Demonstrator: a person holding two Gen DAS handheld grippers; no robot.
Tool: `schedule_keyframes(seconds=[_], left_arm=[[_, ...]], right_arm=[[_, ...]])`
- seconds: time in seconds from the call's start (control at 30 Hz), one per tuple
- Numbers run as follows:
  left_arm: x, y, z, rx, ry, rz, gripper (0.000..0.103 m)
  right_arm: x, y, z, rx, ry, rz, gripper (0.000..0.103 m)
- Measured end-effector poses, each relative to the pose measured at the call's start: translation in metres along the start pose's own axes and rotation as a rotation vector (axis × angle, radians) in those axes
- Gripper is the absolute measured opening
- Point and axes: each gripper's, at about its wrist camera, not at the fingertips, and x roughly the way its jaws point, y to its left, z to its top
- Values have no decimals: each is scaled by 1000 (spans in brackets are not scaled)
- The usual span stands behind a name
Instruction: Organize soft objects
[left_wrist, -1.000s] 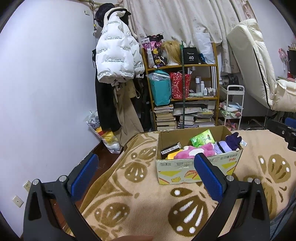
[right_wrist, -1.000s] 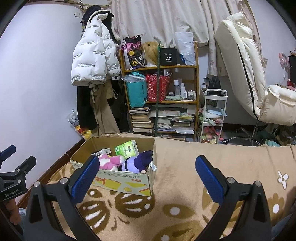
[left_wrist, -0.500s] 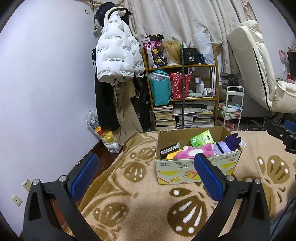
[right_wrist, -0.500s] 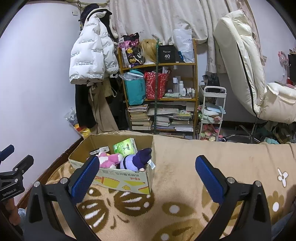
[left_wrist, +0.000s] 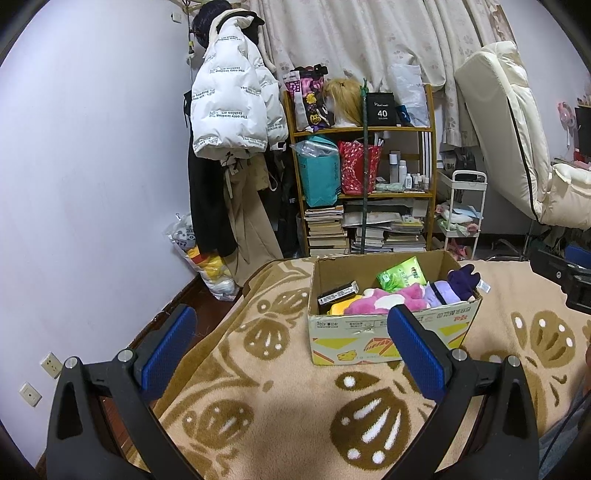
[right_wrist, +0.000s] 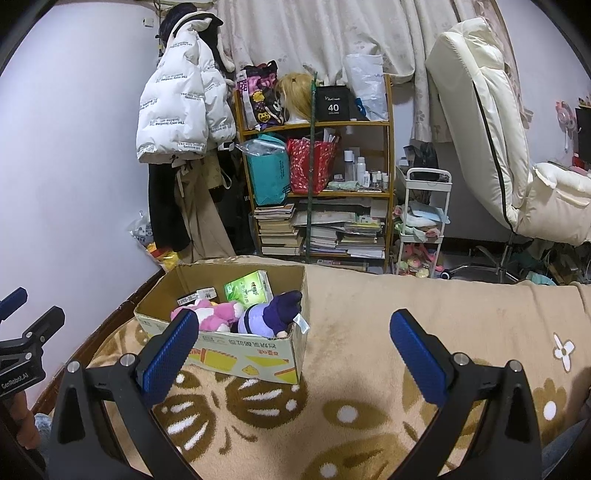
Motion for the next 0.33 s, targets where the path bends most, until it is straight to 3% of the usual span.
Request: schedule_keyframes(seconds=[0.33], left_arm=[[1, -4, -2, -3, 7, -4, 102]], right_arm=[[1, -1, -3, 6, 2, -1, 103]])
